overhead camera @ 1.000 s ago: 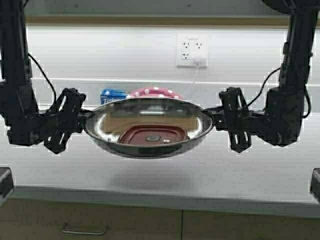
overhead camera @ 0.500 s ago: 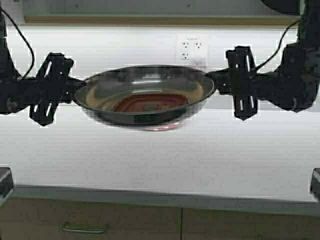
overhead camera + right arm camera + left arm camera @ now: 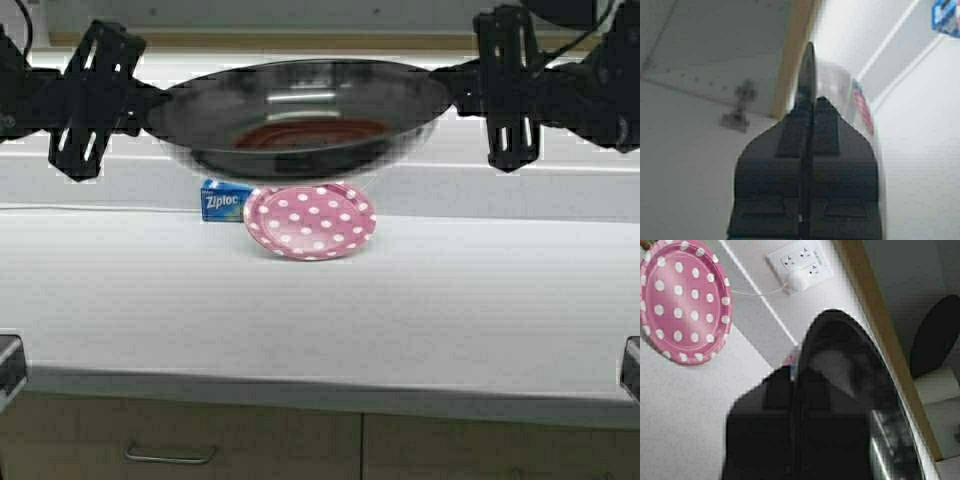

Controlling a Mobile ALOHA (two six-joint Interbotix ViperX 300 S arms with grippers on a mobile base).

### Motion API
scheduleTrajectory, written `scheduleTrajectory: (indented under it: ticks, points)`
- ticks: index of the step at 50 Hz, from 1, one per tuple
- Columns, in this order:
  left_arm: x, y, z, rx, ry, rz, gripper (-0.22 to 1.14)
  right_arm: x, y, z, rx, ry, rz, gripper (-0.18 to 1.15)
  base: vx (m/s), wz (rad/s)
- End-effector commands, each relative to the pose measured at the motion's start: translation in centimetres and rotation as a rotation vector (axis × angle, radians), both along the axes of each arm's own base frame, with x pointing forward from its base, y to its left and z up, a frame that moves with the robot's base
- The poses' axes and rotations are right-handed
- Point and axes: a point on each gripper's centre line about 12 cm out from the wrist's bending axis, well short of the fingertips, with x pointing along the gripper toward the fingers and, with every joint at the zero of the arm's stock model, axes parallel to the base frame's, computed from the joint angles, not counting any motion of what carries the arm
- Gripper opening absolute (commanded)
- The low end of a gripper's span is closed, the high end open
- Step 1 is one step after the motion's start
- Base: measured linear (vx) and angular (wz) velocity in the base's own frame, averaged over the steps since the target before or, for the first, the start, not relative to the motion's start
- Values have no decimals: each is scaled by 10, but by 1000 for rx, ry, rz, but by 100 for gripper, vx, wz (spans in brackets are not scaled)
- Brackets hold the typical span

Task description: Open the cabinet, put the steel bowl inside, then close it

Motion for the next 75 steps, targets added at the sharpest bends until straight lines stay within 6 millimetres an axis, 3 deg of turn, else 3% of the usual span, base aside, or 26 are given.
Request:
scheduleTrajectory:
  ticks: [1,11,21,37,52,67,75]
  points:
    - [-5,-13,33,-19,-56,-44,3,-18,23,38,37,-79,81,7,0,0]
    - [-3,-16,75,-9,-100,-41,3,-20,20,71,-8,-89,51,7,0,0]
    - [7,-20,110,12,-105,-28,3,-10,21,100,-6,-69,21,7,0,0]
    - [39,-35,174,12,-142,-13,3,18,26,140,51,-64,-41,7,0,0]
    - [80,-57,204,-15,-131,-4,3,44,28,177,81,-52,-104,7,2,-2]
    - [140,-82,209,-65,-131,11,3,109,18,206,65,1,-220,7,3,-2]
    - [182,-100,216,-92,-136,23,3,157,10,201,84,43,-287,7,4,0]
